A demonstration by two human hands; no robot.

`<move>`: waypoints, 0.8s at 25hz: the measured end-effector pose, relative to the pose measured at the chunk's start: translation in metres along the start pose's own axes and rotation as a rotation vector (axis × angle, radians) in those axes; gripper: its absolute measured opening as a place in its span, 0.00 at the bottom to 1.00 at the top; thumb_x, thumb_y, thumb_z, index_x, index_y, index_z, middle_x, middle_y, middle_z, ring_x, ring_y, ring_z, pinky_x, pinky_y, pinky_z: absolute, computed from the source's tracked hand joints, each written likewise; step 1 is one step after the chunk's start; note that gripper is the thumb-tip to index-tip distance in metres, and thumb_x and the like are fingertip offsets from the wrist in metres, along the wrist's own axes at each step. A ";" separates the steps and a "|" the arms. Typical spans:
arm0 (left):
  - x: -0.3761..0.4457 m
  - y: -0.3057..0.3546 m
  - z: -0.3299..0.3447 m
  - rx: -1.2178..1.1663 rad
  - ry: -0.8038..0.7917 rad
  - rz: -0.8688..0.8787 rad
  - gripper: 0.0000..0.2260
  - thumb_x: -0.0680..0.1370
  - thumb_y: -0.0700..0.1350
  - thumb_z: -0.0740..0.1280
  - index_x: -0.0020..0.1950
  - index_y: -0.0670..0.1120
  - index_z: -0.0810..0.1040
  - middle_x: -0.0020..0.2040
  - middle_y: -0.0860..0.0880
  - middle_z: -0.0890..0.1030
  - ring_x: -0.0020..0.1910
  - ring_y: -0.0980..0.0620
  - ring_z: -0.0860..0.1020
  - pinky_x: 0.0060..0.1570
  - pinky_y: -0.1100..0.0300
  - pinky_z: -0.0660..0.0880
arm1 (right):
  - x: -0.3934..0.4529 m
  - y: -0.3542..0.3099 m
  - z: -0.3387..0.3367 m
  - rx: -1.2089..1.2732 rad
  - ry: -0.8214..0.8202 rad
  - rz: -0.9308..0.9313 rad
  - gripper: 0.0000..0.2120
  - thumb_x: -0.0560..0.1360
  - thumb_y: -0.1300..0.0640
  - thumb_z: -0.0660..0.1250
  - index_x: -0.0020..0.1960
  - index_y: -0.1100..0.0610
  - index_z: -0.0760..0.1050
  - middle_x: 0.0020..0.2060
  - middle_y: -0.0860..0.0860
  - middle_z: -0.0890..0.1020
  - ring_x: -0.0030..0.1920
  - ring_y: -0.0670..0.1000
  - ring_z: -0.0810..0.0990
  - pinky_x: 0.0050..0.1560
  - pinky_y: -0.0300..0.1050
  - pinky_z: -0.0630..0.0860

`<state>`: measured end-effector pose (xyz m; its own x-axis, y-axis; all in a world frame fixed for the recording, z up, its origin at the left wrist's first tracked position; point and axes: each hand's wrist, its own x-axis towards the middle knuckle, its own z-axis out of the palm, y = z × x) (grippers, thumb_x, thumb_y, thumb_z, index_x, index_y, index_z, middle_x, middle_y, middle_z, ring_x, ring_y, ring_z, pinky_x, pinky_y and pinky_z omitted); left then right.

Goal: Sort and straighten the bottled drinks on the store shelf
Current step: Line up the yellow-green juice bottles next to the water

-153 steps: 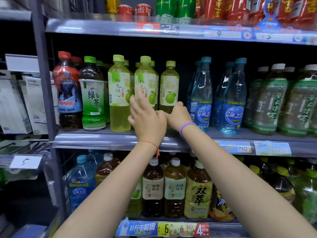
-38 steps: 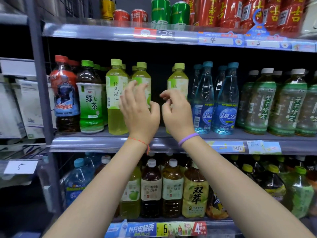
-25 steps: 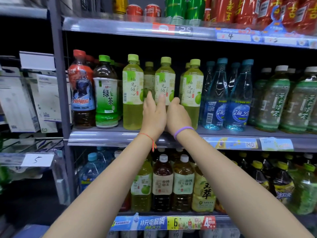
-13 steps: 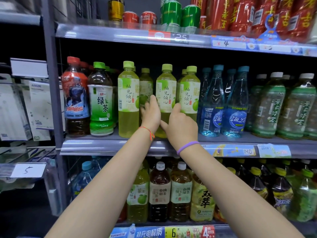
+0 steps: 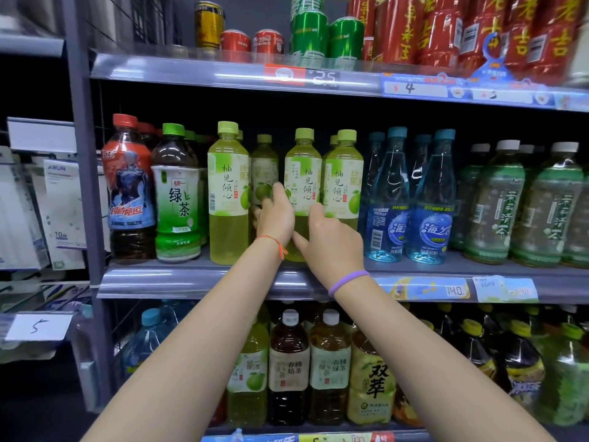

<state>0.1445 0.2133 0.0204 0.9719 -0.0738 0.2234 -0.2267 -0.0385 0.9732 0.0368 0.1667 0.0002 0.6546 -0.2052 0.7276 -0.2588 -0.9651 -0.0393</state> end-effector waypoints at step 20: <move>0.058 -0.004 0.012 -0.280 0.034 -0.184 0.54 0.61 0.80 0.56 0.79 0.50 0.61 0.75 0.43 0.68 0.72 0.40 0.70 0.71 0.43 0.65 | -0.007 0.017 0.029 0.230 0.360 -0.126 0.15 0.77 0.49 0.54 0.38 0.56 0.71 0.21 0.49 0.72 0.19 0.54 0.68 0.20 0.39 0.61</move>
<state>0.2012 0.1975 0.0285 0.9975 -0.0580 0.0397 -0.0255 0.2278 0.9734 0.0485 0.1471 -0.0249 0.3713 -0.0528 0.9270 -0.0016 -0.9984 -0.0562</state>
